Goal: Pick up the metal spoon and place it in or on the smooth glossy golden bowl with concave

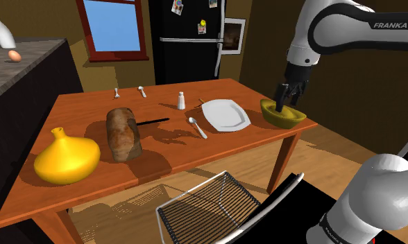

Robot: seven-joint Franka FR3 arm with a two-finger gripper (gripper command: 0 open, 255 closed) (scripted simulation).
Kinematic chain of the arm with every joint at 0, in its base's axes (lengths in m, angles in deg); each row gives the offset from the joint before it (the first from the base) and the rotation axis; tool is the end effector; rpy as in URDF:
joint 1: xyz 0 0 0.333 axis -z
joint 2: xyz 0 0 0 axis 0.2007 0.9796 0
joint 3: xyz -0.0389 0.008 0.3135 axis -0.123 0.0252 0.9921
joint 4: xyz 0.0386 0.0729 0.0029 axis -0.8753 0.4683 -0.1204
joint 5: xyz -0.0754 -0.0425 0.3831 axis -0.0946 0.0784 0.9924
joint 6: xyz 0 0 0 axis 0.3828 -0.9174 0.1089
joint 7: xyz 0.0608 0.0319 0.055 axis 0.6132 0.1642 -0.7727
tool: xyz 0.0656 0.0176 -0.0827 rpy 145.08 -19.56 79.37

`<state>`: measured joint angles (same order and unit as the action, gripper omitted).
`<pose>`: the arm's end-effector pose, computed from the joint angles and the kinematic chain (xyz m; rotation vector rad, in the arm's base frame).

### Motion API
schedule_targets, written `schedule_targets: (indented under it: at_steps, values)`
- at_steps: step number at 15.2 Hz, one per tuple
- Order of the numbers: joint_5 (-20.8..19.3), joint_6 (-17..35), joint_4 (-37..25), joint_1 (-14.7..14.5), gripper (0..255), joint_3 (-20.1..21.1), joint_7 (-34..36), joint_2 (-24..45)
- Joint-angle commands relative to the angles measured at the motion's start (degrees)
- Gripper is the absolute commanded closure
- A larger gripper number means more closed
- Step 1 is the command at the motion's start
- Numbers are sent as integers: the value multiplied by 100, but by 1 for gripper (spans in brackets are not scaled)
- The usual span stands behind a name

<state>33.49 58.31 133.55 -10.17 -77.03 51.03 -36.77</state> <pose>0.3158 -0.0413 0.5738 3.0838 -0.1704 0.0249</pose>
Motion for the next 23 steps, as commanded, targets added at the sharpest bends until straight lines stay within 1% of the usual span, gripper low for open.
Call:
schedule_targets:
  at_steps: [1,6,12,18,23]
  values:
    - [0,0,0,0,0,0,0,0]
    - [74,867,-42,-77,0,266,428,842]
    - [42,1771,-377,-123,0,563,944,2008]
    - [-154,2451,-1011,-137,0,817,1488,3269]
    - [-437,2808,-1762,-175,0,957,1958,4356]
